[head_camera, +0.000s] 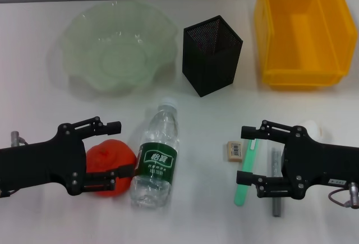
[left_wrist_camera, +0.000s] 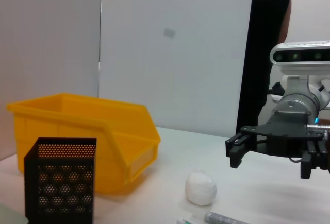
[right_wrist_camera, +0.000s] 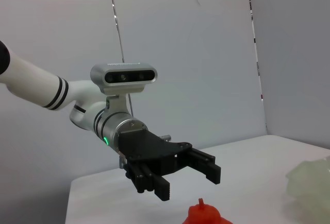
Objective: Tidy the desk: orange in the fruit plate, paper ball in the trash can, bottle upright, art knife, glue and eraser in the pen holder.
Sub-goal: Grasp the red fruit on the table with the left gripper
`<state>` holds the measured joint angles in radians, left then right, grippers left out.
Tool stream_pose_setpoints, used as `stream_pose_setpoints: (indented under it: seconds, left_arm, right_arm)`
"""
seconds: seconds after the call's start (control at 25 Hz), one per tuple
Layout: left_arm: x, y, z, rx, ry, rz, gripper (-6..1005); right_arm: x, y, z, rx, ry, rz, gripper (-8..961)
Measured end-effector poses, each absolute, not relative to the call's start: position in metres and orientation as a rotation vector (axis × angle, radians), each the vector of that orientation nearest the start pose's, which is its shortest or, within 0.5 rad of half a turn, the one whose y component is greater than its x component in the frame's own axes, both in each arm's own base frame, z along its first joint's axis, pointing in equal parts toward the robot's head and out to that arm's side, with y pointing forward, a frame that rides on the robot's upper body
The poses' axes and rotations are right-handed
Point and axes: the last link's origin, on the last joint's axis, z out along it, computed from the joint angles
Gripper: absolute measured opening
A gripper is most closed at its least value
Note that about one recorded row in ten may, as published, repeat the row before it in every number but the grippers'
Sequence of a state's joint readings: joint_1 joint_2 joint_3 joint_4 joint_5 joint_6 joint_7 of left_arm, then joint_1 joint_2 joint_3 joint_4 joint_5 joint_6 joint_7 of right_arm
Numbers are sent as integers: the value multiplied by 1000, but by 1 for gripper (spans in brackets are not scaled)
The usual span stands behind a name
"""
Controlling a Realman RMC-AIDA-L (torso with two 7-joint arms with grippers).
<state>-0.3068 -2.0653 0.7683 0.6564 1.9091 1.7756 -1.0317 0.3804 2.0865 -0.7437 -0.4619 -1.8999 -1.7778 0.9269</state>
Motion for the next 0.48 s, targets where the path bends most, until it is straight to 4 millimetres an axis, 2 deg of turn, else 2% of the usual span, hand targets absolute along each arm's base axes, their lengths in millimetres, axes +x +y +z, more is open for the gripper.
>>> stream_pose_setpoints:
  seconds: [0.24,0.48]
  left_arm:
    - [-300,250,4,-2776,-310,-793,839]
    - [-322,251,-6,-2735,-406,-632,836]
  right_arm:
    - [279,250,-34,-2789,331,982,835]
    - [280,251,-37,-2786,346,966,834]
